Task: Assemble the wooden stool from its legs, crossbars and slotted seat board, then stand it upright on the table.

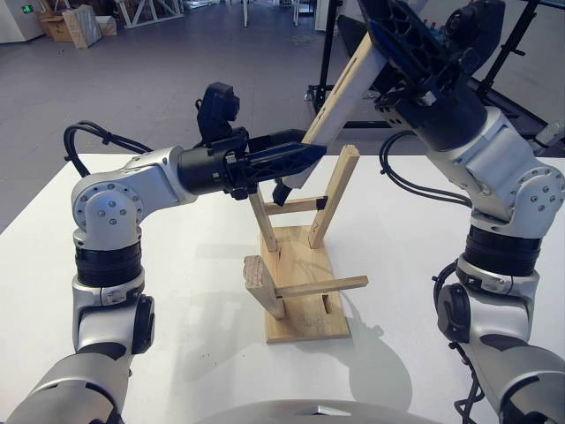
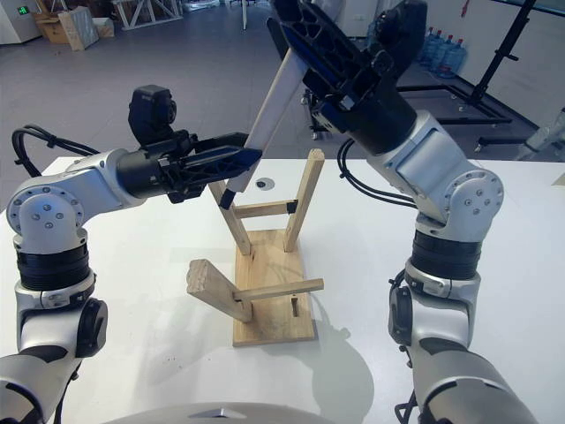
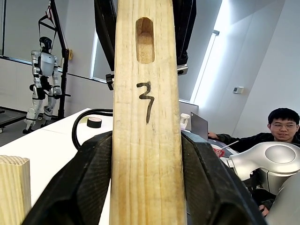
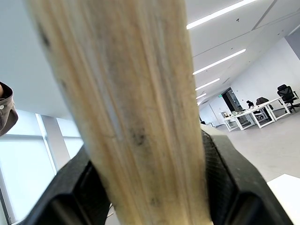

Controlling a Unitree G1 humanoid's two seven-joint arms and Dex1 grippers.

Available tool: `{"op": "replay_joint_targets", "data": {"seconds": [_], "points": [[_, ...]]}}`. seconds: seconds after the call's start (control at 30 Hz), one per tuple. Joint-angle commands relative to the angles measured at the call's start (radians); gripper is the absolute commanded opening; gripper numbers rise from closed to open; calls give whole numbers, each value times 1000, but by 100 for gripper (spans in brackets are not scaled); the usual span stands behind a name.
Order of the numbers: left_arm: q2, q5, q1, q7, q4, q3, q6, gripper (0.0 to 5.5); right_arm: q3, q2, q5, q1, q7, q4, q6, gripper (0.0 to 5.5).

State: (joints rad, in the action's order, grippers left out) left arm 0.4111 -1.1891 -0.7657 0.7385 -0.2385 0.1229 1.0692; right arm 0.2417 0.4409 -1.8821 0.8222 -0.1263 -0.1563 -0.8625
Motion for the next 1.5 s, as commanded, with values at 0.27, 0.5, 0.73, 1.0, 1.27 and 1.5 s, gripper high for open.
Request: {"op": "replay_joint_targets", "data": {"seconds": [0.27, 0.5, 0.73, 1.0, 1.27, 1.5], "points": [[31, 33, 0, 13, -7, -15, -16, 304, 28, 59, 72, -59, -57, -23, 2, 207], [46, -12, -41, -75, 72, 96, -21, 410, 75, 110, 205, -110, -164, 4, 13, 206], [109, -117, -90, -355, 215, 353, -66, 517, 295, 209, 424, -489, -409, -195, 93, 206], [123, 4, 105, -369, 200, 326, -104, 540, 265, 143, 555, -800, -760, -157, 151, 206], [131, 58, 141, -304, 227, 282, -113, 540, 213, 60, 751, -902, -926, -136, 330, 206], [151, 110, 107, -231, 297, 245, -109, 540, 115, -70, 908, -921, -1029, -126, 559, 206]]}}
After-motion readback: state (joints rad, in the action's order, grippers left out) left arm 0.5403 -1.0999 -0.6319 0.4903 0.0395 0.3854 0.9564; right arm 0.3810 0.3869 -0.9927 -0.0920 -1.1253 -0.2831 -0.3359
